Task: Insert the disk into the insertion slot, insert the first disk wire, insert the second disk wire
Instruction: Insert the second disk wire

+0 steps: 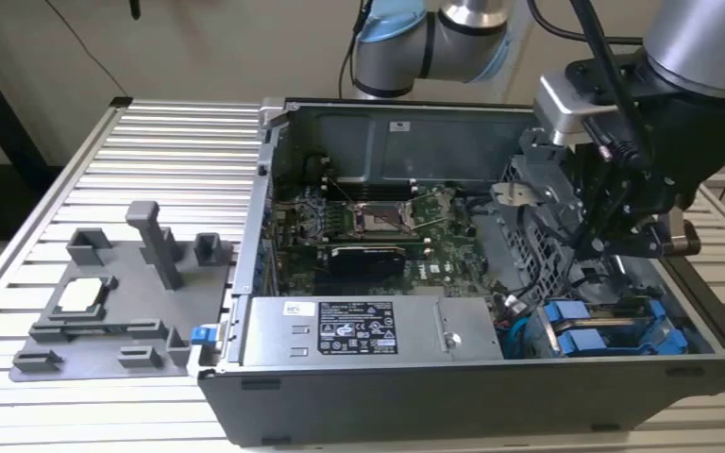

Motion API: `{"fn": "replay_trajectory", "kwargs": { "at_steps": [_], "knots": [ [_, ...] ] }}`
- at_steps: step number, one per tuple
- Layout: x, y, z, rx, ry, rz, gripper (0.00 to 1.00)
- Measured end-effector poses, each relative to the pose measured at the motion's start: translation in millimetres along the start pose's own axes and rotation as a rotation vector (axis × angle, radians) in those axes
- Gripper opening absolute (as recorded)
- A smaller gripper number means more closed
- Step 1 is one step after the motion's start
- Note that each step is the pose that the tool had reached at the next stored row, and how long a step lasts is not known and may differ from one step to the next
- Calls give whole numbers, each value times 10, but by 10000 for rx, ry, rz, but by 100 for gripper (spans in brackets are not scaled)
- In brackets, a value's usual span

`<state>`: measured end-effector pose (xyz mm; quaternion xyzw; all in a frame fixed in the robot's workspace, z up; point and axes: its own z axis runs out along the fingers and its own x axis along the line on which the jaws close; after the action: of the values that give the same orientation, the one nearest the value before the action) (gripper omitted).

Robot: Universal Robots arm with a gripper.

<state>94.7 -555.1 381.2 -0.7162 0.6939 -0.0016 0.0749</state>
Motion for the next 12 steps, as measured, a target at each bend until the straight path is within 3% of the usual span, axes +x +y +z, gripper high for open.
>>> {"fn": "replay_trajectory", "kwargs": {
  "at_steps": [7,9,12],
  "knots": [
    [14,-114,11,-942,-31,102,16],
    [18,-157,15,-1164,-38,125,16],
    [25,-222,22,-1410,-77,153,16]
  ]
}}
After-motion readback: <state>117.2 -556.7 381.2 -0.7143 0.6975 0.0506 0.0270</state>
